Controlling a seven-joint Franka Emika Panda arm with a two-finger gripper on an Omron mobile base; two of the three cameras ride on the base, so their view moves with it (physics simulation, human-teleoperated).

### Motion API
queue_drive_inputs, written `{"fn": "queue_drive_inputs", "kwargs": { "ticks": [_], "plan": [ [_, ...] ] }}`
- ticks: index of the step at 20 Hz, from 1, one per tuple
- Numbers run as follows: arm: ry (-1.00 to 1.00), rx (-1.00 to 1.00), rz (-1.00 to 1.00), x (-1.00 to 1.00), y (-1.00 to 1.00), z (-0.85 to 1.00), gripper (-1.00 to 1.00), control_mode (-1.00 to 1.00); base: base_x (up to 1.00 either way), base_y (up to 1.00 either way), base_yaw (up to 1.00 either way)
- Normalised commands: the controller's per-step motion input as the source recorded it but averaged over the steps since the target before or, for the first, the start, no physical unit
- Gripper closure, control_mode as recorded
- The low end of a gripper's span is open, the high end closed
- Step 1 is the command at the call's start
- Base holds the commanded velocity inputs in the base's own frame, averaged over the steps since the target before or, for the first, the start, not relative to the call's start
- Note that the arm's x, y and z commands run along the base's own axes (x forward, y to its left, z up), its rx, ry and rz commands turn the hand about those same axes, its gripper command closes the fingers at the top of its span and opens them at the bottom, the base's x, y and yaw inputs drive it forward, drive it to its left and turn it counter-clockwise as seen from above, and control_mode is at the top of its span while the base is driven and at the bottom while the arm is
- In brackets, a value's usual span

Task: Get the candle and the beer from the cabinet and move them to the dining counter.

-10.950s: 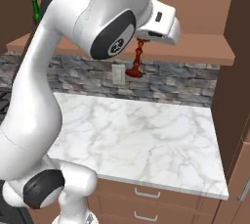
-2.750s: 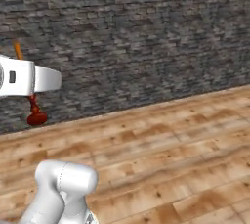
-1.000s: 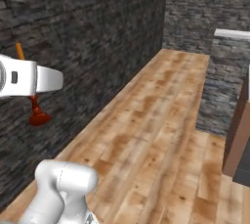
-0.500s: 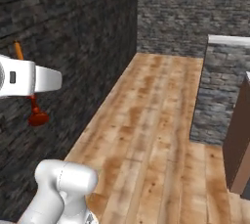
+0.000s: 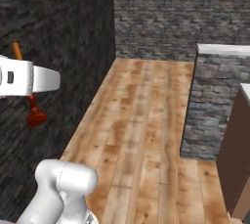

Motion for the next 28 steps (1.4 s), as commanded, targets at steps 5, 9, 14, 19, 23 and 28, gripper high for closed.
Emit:
{"fn": "queue_drive_inputs", "kwargs": {
  "ticks": [5,9,14,19,23,28],
  "plan": [
    [0.00,0.00,0.00,0.00,0.00,0.00,1.00,1.00,0.97,0.15,-0.21],
    [0.00,0.00,0.00,0.00,0.00,0.00,1.00,1.00,0.97,0.17,-0.20],
    [0.00,0.00,0.00,0.00,0.00,0.00,1.00,1.00,0.83,0.29,-0.16],
    [0.00,0.00,0.00,0.00,0.00,0.00,1.00,1.00,0.66,0.24,-0.11],
    [0.00,0.00,0.00,0.00,0.00,0.00,1.00,1.00,0.71,0.37,-0.12],
    [0.00,0.00,0.00,0.00,0.00,0.00,1.00,1.00,0.78,0.42,-0.12]
  ]
}}
